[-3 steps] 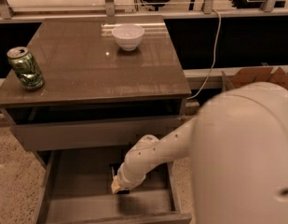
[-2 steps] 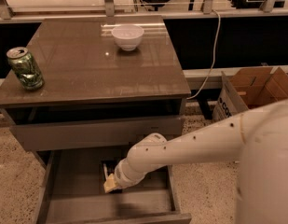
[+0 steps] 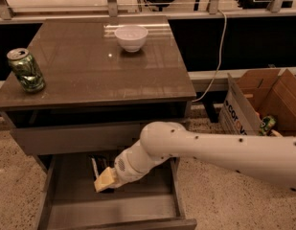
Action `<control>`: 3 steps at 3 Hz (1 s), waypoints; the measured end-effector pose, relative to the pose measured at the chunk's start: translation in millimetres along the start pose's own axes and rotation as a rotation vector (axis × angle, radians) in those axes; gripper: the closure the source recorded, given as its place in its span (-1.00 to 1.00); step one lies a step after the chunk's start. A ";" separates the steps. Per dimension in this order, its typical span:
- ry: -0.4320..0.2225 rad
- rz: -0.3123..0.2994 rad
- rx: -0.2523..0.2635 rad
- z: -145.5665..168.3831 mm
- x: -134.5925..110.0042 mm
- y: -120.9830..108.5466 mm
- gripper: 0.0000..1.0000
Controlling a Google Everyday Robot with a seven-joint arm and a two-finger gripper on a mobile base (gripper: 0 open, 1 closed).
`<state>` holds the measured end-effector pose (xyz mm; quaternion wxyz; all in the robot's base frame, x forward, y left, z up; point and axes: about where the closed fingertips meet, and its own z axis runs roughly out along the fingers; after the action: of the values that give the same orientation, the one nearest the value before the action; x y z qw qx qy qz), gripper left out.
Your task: Pick rxbar chocolate from middle drawer and place on counter
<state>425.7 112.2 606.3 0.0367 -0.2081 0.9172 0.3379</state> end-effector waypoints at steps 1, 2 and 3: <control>-0.024 -0.073 -0.086 -64.6 1.9 14.5 1.00; -0.045 -0.211 -0.125 -128.7 2.5 18.6 1.00; -0.027 -0.324 -0.131 -175.8 -5.6 30.2 1.00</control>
Offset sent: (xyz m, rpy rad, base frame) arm 0.0020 -0.1176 0.1714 0.2108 -0.2626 0.3234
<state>431.3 23.2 760.9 0.0892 -0.3508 0.8471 0.3892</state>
